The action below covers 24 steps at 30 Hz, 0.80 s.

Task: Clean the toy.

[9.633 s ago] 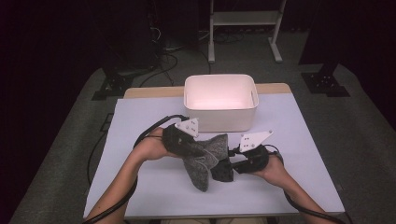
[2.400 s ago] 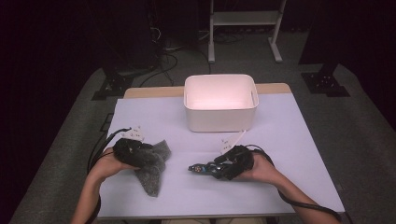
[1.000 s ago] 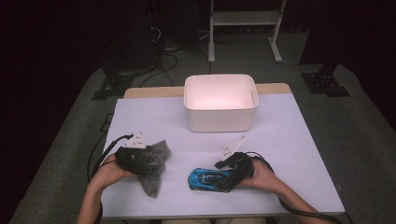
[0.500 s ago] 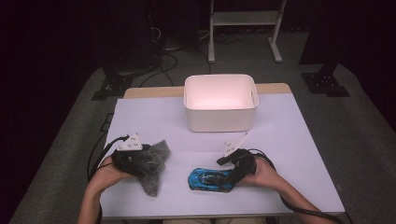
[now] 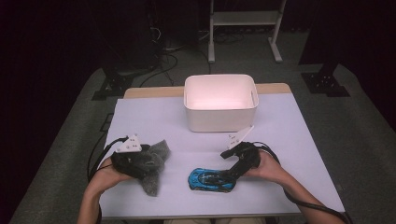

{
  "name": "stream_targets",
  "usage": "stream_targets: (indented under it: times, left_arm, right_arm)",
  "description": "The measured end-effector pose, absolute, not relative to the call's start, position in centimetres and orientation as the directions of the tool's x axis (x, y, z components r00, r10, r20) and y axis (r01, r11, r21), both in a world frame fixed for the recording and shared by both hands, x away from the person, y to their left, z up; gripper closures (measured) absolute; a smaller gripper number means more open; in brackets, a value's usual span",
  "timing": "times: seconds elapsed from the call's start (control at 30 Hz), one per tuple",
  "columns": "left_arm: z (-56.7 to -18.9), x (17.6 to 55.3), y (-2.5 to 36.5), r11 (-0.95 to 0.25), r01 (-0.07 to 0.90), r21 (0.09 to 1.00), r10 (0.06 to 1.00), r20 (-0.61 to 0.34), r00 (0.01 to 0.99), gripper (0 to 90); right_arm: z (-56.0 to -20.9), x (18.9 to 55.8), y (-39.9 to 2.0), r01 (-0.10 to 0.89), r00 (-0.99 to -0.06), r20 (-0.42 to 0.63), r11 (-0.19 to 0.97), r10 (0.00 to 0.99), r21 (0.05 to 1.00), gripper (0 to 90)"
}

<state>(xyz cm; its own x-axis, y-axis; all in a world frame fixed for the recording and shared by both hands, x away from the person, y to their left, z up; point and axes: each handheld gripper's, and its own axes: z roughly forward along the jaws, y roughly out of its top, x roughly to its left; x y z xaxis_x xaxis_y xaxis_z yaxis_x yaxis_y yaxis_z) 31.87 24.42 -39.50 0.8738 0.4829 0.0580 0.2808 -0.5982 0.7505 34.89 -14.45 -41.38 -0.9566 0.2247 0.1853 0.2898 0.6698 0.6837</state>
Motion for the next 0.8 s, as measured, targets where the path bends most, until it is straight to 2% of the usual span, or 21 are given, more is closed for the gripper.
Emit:
stream_targets:
  times: [0.43,0.8]
  left_arm:
    - [-39.2,31.4,25.1,-0.567,0.285,0.773,0.506,0.054,0.861,9.6]
    - [-39.0,31.1,24.9,-0.578,0.271,0.77,0.491,0.063,0.869,9.2]
  right_arm:
    - [-38.3,36.9,-16.1,0.289,-0.954,0.152,0.668,0.256,0.686,18.3]
    - [-37.0,37.7,-16.3,0.272,-0.96,0.138,0.681,0.245,0.68,18.3]
